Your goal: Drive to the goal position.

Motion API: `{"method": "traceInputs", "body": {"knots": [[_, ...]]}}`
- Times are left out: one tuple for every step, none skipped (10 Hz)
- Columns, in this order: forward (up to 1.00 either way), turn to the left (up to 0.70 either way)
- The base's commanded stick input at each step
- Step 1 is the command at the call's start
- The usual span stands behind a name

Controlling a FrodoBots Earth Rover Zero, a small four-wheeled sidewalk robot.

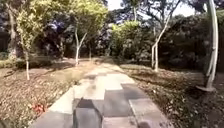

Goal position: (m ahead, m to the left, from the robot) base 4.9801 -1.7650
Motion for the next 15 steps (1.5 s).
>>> {"method": "traceInputs", "body": {"knots": [[0.5,0.0],[0.5,0.0],[0.5,0.0],[0.5,0.0],[0.5,0.0],[0.5,0.0],[0.5,0.0],[0.5,0.0],[0.5,0.0],[0.5,0.0],[0.5,0.0],[0.5,0.0],[0.5,0.0],[0.5,0.0],[0.5,0.0]]}}
